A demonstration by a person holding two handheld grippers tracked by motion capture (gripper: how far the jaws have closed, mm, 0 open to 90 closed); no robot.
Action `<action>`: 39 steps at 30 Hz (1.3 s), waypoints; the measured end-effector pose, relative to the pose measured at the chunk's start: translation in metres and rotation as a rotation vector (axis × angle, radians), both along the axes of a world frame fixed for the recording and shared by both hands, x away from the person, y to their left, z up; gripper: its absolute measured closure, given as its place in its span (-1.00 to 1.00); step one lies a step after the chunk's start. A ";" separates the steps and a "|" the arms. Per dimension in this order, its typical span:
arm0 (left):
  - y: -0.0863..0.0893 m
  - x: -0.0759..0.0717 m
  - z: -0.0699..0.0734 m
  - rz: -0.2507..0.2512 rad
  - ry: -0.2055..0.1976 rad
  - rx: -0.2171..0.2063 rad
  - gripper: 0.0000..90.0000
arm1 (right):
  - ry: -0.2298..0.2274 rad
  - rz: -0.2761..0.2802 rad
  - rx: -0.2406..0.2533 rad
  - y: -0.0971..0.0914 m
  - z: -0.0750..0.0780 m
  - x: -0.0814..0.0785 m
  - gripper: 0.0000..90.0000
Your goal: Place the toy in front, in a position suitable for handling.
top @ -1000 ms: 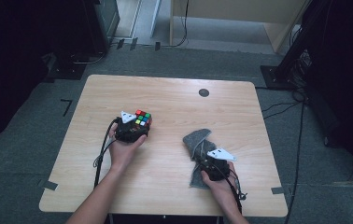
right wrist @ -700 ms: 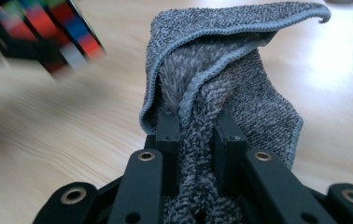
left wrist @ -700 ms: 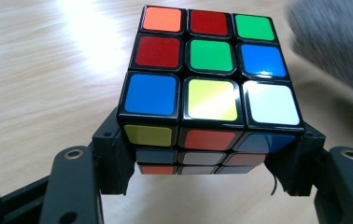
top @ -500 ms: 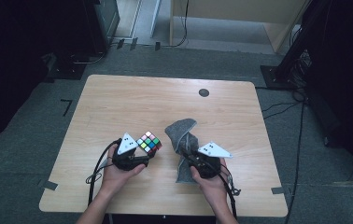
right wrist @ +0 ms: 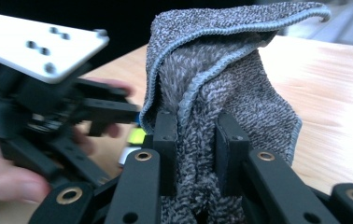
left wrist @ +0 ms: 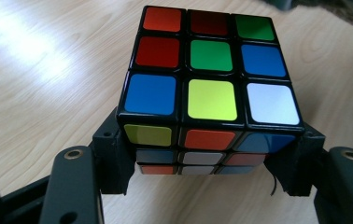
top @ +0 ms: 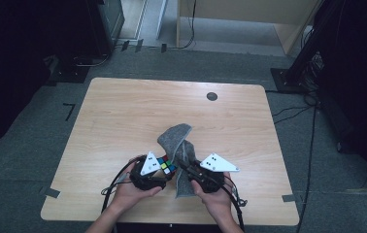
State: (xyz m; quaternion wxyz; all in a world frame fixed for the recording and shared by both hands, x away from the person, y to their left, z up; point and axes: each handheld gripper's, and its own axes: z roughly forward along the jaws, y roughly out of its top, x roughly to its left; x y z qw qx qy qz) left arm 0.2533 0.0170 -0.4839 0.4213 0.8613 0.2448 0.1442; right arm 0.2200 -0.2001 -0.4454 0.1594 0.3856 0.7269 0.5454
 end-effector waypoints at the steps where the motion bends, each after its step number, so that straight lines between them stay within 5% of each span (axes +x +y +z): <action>1: -0.002 -0.002 0.001 -0.008 -0.007 0.001 -0.23 | 0.007 0.019 -0.001 0.002 0.001 0.000 0.66; 5: -0.003 -0.007 0.007 -0.022 -0.045 0.018 -0.23 | 0.004 0.015 -0.022 0.004 -0.003 0.001 0.65; 8: 0.002 -0.005 0.009 -0.007 -0.044 -0.001 -0.23 | 0.033 -0.014 0.009 -0.006 -0.003 0.006 0.64; 12: 0.006 -0.003 0.010 0.003 -0.039 -0.022 -0.23 | 0.029 -0.056 -0.010 -0.012 0.000 0.008 0.64; 16: 0.000 -0.006 0.010 -0.007 -0.056 0.003 -0.23 | 0.017 0.001 0.042 -0.004 0.007 0.001 0.64; 18: 0.000 -0.007 0.013 -0.015 -0.070 0.001 -0.23 | 0.013 0.047 -0.006 0.009 0.006 -0.002 0.64; 20: 0.001 -0.007 0.014 -0.009 -0.084 0.023 -0.23 | -0.008 0.028 -0.028 0.011 0.003 -0.002 0.63; 25: 0.004 -0.003 0.011 0.010 -0.064 0.013 -0.23 | 0.037 -0.081 -0.024 -0.008 -0.001 0.007 0.63; 28: 0.001 -0.005 0.012 0.013 -0.070 0.016 -0.23 | 0.023 0.014 0.017 0.002 0.002 0.000 0.63; 30: 0.001 -0.006 0.013 0.012 -0.078 0.016 -0.23 | 0.009 0.068 -0.009 0.014 0.003 -0.005 0.63; 32: 0.003 -0.006 0.015 0.020 -0.078 0.009 -0.23 | -0.010 0.046 -0.027 0.015 0.003 -0.005 0.63; 36: 0.005 -0.004 0.014 0.038 -0.067 0.000 -0.23 | 0.022 -0.044 0.000 0.000 0.001 0.002 0.64; 39: 0.002 -0.003 0.011 0.057 -0.059 -0.001 -0.24 | -0.013 -0.006 -0.025 0.012 -0.002 -0.003 0.63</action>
